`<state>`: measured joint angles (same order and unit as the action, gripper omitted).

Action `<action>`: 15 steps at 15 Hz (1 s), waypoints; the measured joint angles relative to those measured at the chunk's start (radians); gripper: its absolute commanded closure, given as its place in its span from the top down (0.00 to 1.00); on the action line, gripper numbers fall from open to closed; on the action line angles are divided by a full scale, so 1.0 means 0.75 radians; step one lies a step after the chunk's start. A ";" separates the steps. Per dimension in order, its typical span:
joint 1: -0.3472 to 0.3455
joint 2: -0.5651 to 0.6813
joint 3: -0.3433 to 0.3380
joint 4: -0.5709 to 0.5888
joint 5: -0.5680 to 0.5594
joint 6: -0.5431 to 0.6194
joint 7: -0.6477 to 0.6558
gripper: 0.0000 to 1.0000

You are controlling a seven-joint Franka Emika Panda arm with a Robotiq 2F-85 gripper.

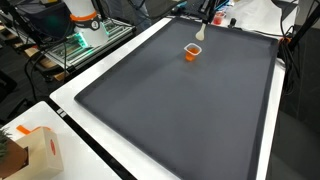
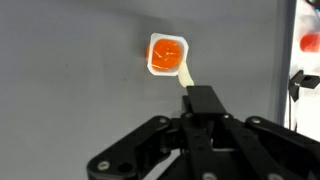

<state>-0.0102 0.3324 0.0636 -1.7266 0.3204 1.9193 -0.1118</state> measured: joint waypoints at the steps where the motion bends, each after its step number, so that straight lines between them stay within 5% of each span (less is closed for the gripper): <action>1: -0.002 0.000 0.000 -0.025 0.011 0.033 -0.002 0.03; 15: -0.028 -0.066 0.000 -0.310 0.142 0.301 -0.017 0.03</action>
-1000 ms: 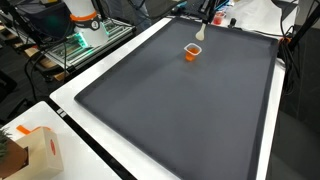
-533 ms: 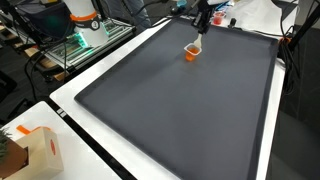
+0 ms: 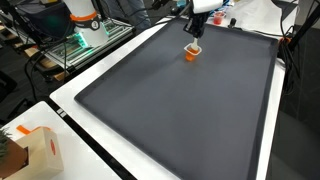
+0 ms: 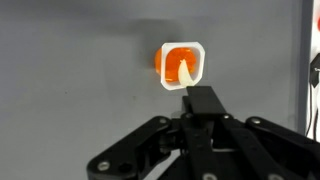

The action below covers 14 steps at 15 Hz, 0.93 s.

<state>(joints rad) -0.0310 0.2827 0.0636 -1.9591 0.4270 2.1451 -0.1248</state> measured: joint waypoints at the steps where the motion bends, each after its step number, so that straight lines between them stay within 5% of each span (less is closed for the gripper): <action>1: 0.000 -0.008 0.000 -0.018 0.000 0.022 0.000 0.03; 14: -0.013 -0.027 0.001 -0.120 0.127 0.124 -0.058 0.03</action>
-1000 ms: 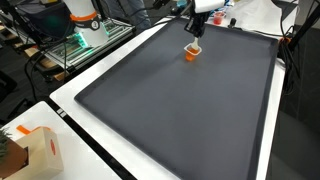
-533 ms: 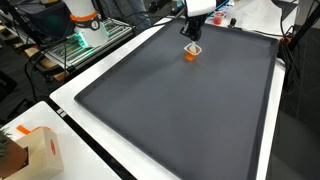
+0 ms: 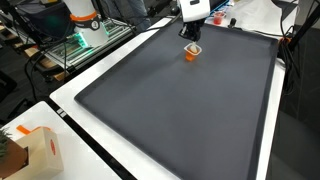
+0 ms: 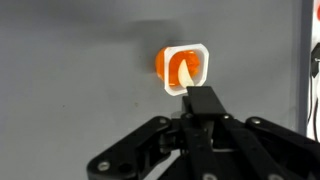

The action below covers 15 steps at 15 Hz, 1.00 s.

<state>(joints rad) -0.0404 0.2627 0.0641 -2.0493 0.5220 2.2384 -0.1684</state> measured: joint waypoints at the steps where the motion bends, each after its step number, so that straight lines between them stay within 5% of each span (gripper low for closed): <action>1: -0.005 0.000 0.000 -0.004 0.018 0.000 -0.014 0.03; 15: -0.085 0.043 -0.004 -0.034 0.256 -0.003 -0.223 0.03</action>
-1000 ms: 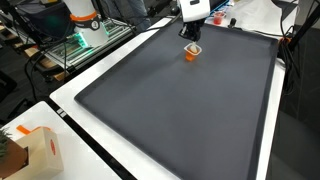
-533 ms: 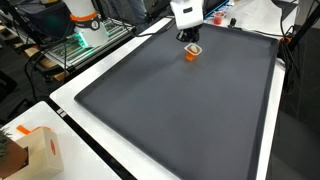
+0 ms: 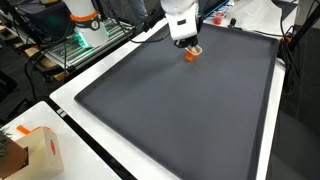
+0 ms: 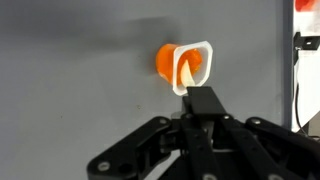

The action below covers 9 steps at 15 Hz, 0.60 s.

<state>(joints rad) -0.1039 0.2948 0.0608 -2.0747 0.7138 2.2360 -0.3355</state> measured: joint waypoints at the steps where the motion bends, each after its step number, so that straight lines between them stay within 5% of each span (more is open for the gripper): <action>1: -0.003 0.004 -0.001 -0.001 0.014 -0.002 -0.010 0.03; 9: -0.048 0.024 -0.019 -0.010 0.133 -0.098 -0.121 0.03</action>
<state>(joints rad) -0.1400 0.3126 0.0467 -2.0820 0.8138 2.1628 -0.4262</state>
